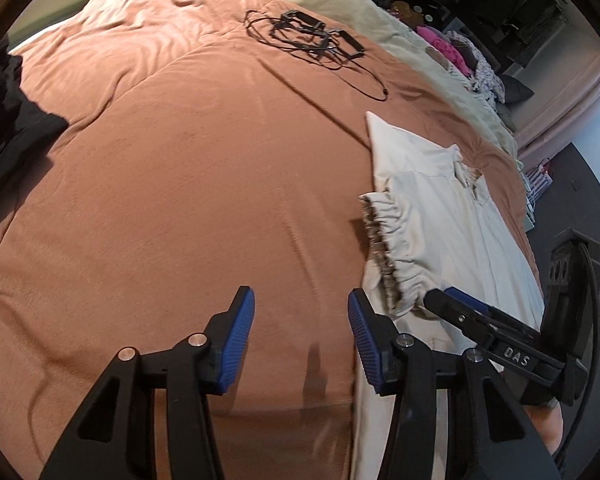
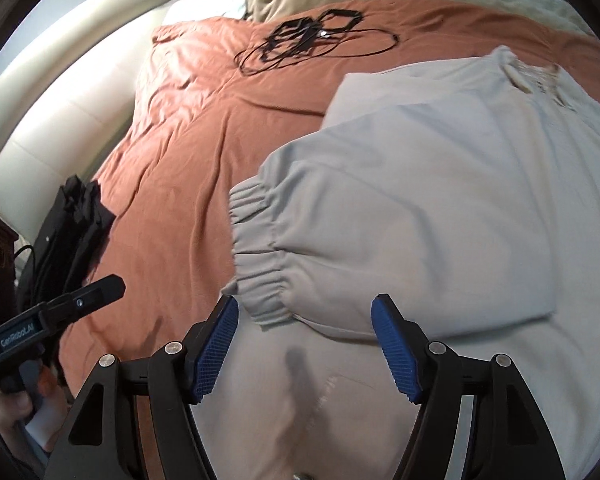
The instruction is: Fold large clothes
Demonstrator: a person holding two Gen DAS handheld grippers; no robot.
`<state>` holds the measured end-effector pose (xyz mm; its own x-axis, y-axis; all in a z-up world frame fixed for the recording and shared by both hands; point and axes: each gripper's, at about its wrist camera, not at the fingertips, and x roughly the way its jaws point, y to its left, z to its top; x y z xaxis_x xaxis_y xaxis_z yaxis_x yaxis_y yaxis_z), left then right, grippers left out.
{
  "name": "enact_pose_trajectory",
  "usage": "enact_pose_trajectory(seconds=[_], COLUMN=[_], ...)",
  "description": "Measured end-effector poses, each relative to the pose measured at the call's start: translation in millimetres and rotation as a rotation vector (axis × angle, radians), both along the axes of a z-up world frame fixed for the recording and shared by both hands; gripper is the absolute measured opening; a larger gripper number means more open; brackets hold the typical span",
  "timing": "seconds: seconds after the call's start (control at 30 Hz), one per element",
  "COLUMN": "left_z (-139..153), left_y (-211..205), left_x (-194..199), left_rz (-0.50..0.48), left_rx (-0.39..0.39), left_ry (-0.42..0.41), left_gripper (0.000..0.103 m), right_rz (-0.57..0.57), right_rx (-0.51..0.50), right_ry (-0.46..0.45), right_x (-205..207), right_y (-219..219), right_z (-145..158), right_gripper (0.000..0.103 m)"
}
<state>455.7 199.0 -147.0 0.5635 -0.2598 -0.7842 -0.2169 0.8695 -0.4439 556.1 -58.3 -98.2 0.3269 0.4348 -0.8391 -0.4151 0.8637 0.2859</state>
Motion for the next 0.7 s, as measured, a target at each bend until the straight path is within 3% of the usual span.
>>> enact_pose_trajectory(seconds=[0.2, 0.23, 0.27, 0.33, 0.43, 0.47, 0.7], left_z=[-10, -10, -10, -7, -4, -3, 6], left_y=[12, 13, 12, 8, -2, -5, -40], left_x=[-5, -6, -5, -3, 4, 5, 22], left_rz=[0.019, 0.019, 0.017, 0.008, -0.011, -0.018, -0.079], left_rx=[0.001, 0.002, 0.004, 0.011, 0.015, 0.015, 0.028], left_ry=[0.027, 0.028, 0.027, 0.022, 0.014, 0.012, -0.002], left_gripper=[0.050, 0.050, 0.050, 0.050, 0.050, 0.050, 0.050], right_rz=[0.042, 0.042, 0.041, 0.047, 0.041, 0.035, -0.055], right_rx=[-0.102, -0.127, -0.140, -0.090, -0.033, -0.023, 0.051], right_ry=[0.001, 0.006, 0.000, 0.011, -0.011, -0.022, -0.077], right_x=[10, 13, 14, 16, 15, 16, 25], right_y=[35, 38, 37, 31, 14, 6, -69], right_z=[-25, -30, -31, -26, -6, 2, 57], right_gripper=[0.069, 0.063, 0.046, 0.033, 0.025, 0.008, 0.006])
